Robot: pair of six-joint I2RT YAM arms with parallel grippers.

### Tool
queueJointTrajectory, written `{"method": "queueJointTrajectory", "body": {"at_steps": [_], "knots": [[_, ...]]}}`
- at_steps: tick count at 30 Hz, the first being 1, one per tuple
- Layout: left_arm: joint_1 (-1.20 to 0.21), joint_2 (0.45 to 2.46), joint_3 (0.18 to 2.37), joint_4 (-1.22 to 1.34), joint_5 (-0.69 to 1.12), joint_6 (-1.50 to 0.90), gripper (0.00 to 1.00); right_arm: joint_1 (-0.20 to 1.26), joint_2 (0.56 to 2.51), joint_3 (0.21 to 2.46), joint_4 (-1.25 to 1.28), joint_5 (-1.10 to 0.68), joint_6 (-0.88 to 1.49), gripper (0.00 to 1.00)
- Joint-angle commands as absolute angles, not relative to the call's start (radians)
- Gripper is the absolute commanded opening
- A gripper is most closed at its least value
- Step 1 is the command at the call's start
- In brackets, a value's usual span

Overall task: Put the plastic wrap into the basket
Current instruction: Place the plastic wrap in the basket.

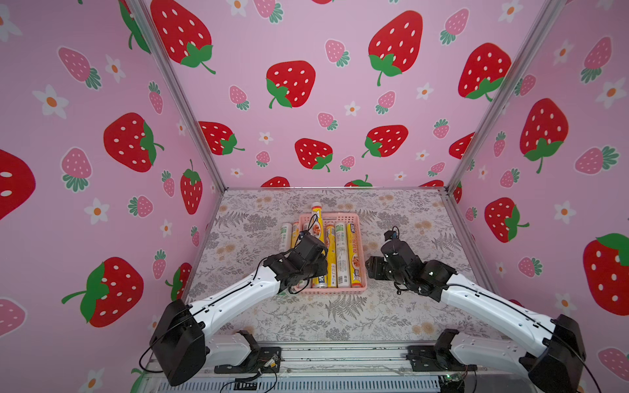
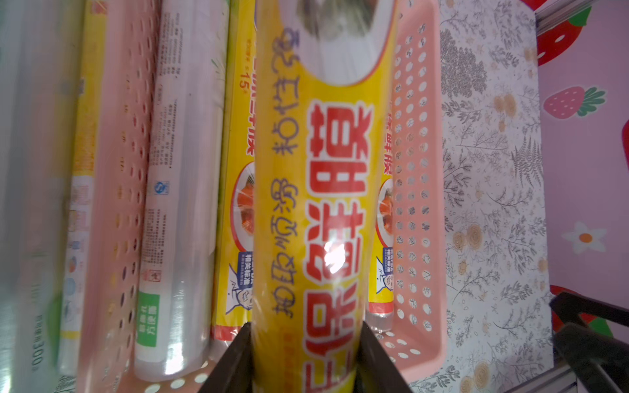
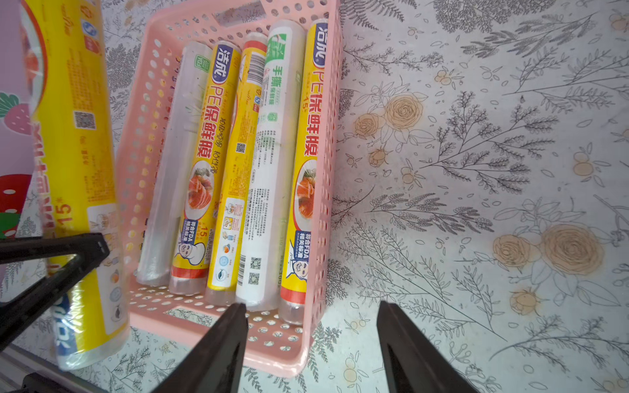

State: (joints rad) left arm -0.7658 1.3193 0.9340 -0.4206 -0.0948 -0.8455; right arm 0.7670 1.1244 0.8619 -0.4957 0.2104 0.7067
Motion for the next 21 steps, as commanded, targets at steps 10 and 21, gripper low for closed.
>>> {"method": "queueJointTrajectory", "body": {"at_steps": [10,21], "knots": [[-0.828,1.522,1.084,-0.331,-0.067,-0.86,0.46,0.755,1.106,0.852,-0.503,0.24,0.713,0.66],[-0.889,1.646,1.147,-0.33,-0.043,-0.88,0.47,0.752,1.101,0.833,-0.509,0.264,0.728,0.66]]}}
